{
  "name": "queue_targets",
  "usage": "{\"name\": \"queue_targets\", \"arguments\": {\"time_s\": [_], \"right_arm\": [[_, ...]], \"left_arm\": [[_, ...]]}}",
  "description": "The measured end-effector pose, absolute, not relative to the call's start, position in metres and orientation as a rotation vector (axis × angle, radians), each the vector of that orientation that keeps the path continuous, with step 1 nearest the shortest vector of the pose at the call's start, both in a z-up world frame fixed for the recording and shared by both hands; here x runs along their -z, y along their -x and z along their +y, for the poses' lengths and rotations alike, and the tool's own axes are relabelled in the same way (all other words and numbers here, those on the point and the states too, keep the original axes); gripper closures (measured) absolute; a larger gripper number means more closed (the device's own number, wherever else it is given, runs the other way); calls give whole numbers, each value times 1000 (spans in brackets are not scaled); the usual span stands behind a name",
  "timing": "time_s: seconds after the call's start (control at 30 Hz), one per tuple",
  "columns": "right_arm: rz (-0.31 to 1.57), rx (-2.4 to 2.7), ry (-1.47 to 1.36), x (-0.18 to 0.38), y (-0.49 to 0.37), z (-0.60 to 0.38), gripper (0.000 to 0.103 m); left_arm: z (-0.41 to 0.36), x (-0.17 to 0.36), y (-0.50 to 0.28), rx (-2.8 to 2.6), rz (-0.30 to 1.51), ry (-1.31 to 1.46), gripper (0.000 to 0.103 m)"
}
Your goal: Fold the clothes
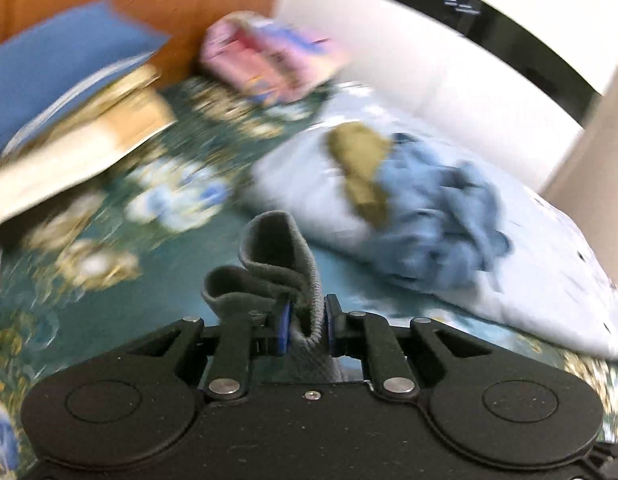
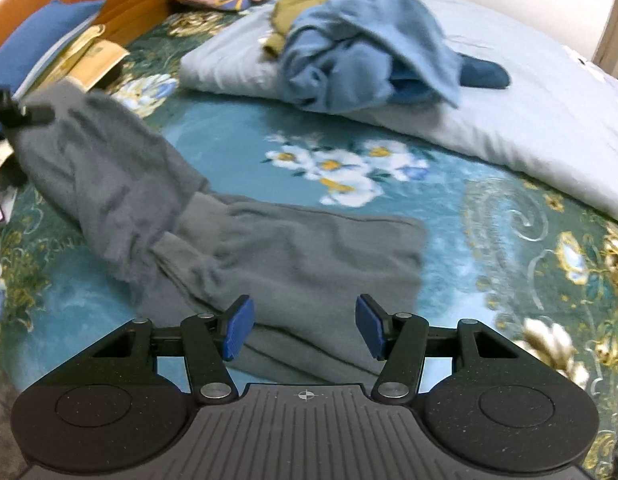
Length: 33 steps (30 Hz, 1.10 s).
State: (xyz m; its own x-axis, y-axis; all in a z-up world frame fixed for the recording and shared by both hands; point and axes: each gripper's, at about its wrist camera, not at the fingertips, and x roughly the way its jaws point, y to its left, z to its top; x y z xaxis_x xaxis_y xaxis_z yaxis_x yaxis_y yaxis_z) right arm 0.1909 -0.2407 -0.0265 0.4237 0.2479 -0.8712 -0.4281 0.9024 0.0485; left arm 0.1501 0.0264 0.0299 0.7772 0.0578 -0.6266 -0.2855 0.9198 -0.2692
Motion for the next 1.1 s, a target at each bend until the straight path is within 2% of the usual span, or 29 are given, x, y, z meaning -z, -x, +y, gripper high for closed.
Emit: {"name": "queue_targets", "arguments": {"time_s": [0.2,0.37,0.57,0.63,0.7,0.77,0.97,1.1], "right_arm": [[1044,-363,185,22,-189,-318,49],[1058,-293,204,22,-184,-375,49],[1107,-242,249,28,-179,-418,49],[1119,-243,265,31,-180,-424,49],[1118,-254,271,32,-182,-423,49],[1108,-276,265,31,-188,-417,49],[1062,-411,179,25,-219,-370,49],[1063,-540,97,29,-250,-326,49]], "left_arm": [[-92,-29,-181,20,676,208,90],[-178,29,-206,135,790,94,89],[-233,103,-223,187,953,-28,88],[-236,117,-227,185,993,-36,86],[-232,117,-227,190,1000,-3,77],[-224,107,-221,207,994,40,63],[-171,62,-184,132,955,92,46],[-111,50,-159,-35,980,99,41]]}}
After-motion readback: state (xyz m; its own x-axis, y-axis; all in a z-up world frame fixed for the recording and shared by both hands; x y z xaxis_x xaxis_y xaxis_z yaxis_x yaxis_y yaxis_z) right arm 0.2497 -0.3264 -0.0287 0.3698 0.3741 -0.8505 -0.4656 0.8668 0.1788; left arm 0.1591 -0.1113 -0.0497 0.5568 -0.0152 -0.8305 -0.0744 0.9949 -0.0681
